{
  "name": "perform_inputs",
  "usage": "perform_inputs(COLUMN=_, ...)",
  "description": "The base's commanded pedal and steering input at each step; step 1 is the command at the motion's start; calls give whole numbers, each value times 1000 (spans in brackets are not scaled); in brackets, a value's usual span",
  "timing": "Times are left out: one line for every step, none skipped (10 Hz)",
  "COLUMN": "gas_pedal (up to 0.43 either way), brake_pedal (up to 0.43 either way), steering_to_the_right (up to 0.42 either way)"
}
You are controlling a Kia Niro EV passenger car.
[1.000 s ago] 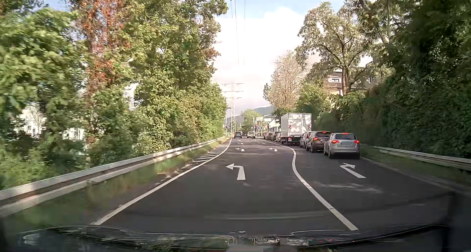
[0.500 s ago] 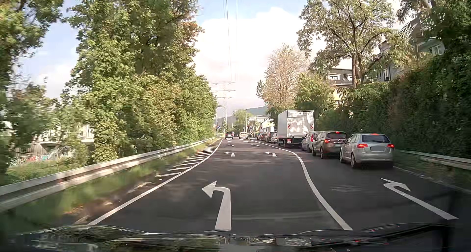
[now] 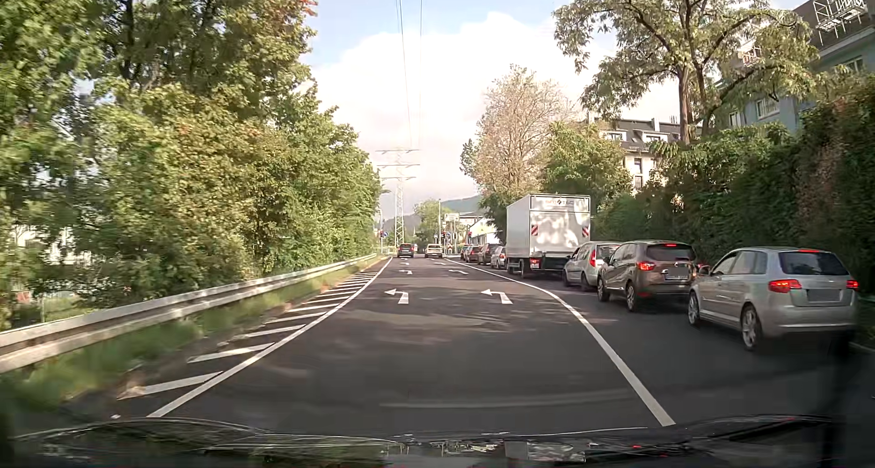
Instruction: Follow the waypoints while adhering to traffic rules and regulations
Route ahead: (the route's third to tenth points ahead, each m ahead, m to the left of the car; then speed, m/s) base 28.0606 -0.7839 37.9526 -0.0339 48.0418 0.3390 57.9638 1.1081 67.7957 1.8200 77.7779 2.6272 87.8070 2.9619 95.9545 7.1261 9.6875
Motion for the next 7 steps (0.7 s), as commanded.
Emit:
perform_inputs(gas_pedal=28, brake_pedal=0, steering_to_the_right=26)
perform_inputs(gas_pedal=28, brake_pedal=0, steering_to_the_right=25)
perform_inputs(gas_pedal=28, brake_pedal=0, steering_to_the_right=23)
perform_inputs(gas_pedal=28, brake_pedal=0, steering_to_the_right=19)
perform_inputs(gas_pedal=28, brake_pedal=0, steering_to_the_right=16)
perform_inputs(gas_pedal=28, brake_pedal=0, steering_to_the_right=13)
perform_inputs(gas_pedal=28, brake_pedal=0, steering_to_the_right=8)
